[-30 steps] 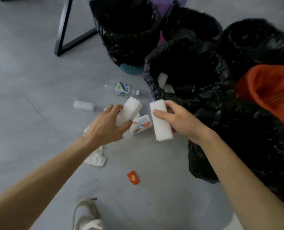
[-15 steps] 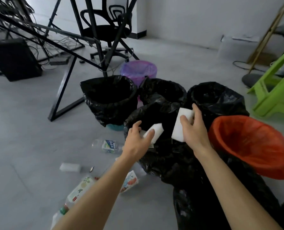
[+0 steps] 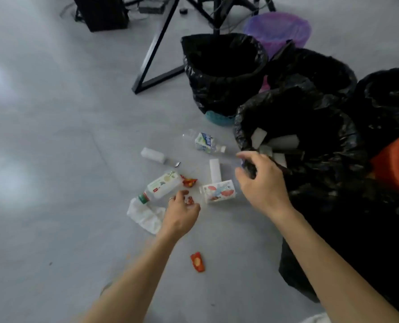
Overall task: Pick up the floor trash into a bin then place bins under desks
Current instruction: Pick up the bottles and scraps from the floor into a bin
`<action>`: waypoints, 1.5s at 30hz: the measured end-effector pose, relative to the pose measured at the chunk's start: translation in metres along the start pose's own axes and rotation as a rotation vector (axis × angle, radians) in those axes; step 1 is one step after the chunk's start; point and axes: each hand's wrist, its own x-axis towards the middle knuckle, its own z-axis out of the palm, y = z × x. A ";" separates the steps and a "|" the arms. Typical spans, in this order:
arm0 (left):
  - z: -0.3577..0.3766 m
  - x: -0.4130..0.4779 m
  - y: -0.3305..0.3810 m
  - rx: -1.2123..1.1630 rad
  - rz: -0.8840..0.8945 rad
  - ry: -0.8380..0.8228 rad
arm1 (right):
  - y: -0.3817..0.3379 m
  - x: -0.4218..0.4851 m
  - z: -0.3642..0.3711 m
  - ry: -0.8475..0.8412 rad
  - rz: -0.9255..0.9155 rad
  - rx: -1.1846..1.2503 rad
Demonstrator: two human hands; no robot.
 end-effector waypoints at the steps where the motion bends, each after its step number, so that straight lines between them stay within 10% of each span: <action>1: 0.003 -0.005 -0.016 0.008 -0.042 0.003 | -0.003 -0.003 0.017 -0.085 -0.030 -0.029; 7: 0.039 -0.071 -0.122 0.042 -0.341 -0.108 | 0.015 -0.046 0.119 -0.763 -0.003 -0.367; 12: 0.083 -0.144 -0.188 0.121 -0.562 -0.195 | 0.052 -0.107 0.190 -1.006 0.085 -0.600; 24: 0.125 -0.226 -0.265 0.159 -0.865 -0.043 | 0.096 -0.219 0.250 -0.742 0.078 -0.587; 37: 0.111 -0.217 -0.281 0.311 -0.655 -0.157 | 0.086 -0.234 0.256 -0.892 0.016 -0.531; 45: 0.053 -0.114 -0.234 0.240 -0.392 0.064 | 0.047 -0.161 0.226 -0.753 0.081 -0.322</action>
